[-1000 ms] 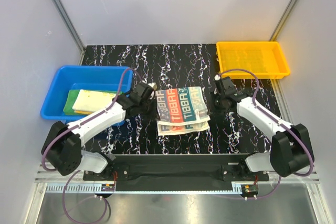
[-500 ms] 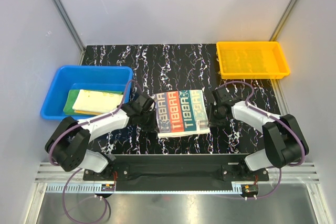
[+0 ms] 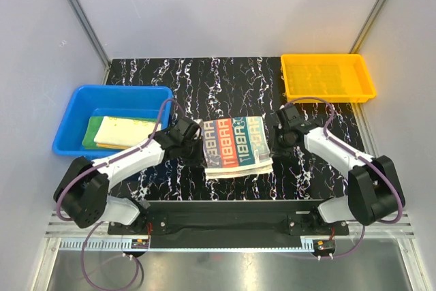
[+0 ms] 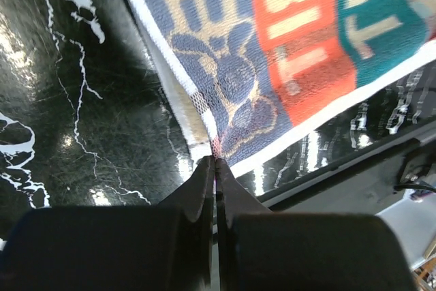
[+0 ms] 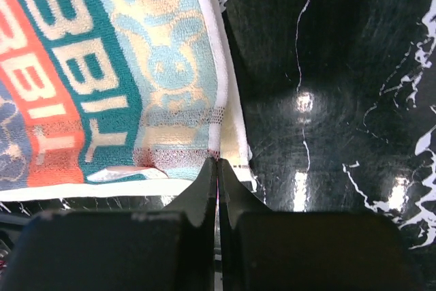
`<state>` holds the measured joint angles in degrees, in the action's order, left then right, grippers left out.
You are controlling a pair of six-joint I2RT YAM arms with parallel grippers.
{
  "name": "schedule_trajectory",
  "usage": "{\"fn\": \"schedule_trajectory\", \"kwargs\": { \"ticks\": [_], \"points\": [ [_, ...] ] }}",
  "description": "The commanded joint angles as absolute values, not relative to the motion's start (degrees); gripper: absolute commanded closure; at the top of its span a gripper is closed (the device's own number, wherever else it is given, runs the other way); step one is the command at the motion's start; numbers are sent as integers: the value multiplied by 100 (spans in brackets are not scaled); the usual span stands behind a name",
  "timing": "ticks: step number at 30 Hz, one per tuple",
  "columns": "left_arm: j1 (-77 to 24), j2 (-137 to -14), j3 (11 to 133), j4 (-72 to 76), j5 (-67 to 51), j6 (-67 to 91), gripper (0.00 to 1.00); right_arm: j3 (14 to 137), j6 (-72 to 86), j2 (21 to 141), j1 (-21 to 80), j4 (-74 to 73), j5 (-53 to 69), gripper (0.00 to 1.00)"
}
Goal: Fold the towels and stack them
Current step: Fold the towel
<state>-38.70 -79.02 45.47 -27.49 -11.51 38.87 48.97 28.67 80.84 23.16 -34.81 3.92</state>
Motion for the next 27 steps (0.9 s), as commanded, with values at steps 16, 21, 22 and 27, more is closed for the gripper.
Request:
{"fn": "schedule_trajectory", "kwargs": {
  "ticks": [16,21,22,27],
  "points": [
    [-4034,-8121,3937,-2188,-1301,3797,72,4289,3164,8218,2329,-3357,132,82],
    [-4025,-7945,4541,-2768,-1152,3473,55,4517,3173,7928,2329,-3752,44,70],
    [-4008,-8015,4727,-2882,-1082,3376,53,4578,3182,7806,2329,-3814,44,69],
    [-3815,-8700,6044,-3357,-562,2656,53,4887,3147,7699,2329,-3684,315,70]
  ]
}}
